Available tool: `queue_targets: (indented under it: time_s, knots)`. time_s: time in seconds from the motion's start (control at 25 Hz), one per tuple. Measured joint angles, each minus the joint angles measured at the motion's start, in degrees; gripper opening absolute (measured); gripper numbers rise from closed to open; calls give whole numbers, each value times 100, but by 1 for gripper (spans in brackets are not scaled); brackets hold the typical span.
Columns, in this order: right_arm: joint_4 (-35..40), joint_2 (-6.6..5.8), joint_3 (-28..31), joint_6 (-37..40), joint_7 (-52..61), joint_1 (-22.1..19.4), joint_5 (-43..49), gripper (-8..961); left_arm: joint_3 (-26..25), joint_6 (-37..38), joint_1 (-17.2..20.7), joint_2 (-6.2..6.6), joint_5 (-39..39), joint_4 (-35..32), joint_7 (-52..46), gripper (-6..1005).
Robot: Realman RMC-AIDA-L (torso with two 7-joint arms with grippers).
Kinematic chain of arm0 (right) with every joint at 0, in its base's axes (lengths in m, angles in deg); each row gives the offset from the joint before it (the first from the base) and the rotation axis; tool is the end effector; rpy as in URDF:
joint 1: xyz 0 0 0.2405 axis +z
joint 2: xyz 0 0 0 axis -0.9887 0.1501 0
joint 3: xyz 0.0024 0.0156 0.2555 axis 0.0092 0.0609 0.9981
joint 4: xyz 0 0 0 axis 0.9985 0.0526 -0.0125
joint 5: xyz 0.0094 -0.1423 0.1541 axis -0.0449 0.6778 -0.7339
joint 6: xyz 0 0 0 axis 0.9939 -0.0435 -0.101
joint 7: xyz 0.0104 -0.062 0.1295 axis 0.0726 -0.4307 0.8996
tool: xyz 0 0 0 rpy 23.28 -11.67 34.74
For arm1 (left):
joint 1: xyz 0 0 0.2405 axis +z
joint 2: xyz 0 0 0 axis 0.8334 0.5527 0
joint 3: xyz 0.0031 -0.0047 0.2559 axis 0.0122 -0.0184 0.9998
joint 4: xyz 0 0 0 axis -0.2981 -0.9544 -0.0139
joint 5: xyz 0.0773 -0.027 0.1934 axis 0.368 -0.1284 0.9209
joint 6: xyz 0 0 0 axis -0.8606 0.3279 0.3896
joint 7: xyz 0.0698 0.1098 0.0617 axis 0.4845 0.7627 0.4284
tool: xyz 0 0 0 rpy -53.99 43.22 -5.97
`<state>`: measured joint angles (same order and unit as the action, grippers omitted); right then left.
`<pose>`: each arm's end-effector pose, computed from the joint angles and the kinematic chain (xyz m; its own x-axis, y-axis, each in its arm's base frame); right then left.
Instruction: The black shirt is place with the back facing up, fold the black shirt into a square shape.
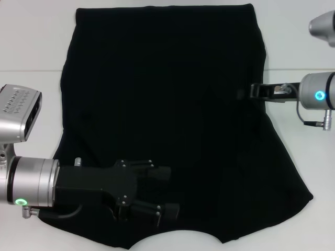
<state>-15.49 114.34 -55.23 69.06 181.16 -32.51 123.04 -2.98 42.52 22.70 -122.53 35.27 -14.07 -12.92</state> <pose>0.2285 0.4500 -0.0119 0.4026 -0.7558 -0.5165 -0.9143 -0.3047 -0.2668 -0.2305 0.3001 -0.0180 0.7872 0.3551 0.5043 0.3329 -0.9329 0.1373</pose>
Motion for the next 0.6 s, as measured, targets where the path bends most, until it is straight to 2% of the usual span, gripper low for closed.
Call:
queue_targets:
  time_s: [0.24, 0.36, 0.6]
  knots:
    - [35, 76, -3, 160, -287, 44, -160, 100, -16, 12, 0, 6, 0, -17, -86, 891]
    - [36, 68, -1, 193, -293, 62, -234, 339, -85, 15, 7, 8, 0, -21, -123, 890]
    - [36, -31, 46, 339, -357, -48, -604, 470, -455, 21, 91, 65, 66, -59, -262, 889]
